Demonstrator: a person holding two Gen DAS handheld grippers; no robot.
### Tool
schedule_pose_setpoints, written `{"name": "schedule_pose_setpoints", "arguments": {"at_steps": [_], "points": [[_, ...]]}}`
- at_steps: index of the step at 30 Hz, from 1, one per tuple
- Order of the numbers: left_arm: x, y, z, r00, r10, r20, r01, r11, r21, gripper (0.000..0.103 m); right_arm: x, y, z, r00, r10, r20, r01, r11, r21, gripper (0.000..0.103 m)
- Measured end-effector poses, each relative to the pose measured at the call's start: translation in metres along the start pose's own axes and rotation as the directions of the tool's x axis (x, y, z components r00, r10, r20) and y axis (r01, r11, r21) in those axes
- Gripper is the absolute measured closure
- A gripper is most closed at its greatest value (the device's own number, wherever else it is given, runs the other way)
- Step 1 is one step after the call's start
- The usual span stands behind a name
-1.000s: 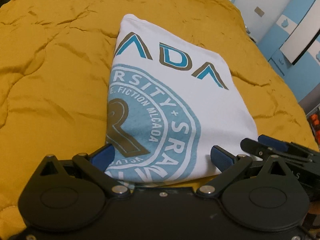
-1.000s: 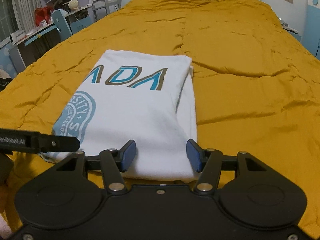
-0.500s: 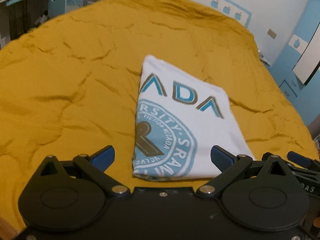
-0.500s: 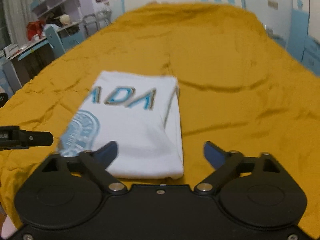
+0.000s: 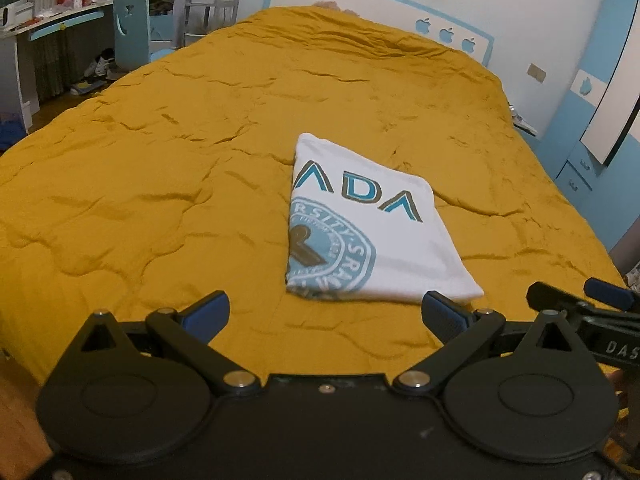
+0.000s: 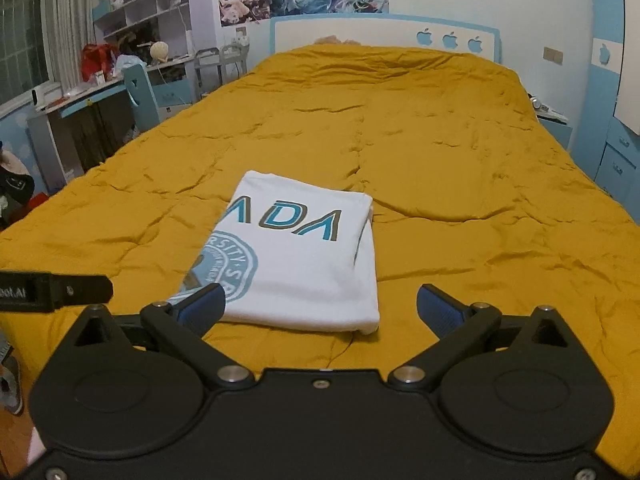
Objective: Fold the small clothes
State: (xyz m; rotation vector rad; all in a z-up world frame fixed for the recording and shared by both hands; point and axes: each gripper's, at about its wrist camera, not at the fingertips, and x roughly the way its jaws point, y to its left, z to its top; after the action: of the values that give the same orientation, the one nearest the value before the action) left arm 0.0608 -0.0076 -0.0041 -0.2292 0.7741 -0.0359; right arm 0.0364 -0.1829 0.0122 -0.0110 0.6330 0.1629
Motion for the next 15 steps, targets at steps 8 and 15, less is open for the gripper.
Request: {"name": "schedule_pose_setpoints", "arguments": {"at_steps": [8, 15], "points": [[-0.041, 0.001, -0.018, 1.000, 0.005, 0.017, -0.005, 1.000, -0.003, 0.000, -0.039, 0.007, -0.002, 1.000, 0.019, 0.009, -0.018, 0.999, -0.027, 0.000], [-0.064, -0.002, -0.029, 0.999, 0.032, 0.018, -0.032, 0.999, 0.009, 0.000, -0.055, 0.009, -0.009, 1.000, 0.025, 0.010, -0.025, 1.000, -0.019, 0.000]]}}
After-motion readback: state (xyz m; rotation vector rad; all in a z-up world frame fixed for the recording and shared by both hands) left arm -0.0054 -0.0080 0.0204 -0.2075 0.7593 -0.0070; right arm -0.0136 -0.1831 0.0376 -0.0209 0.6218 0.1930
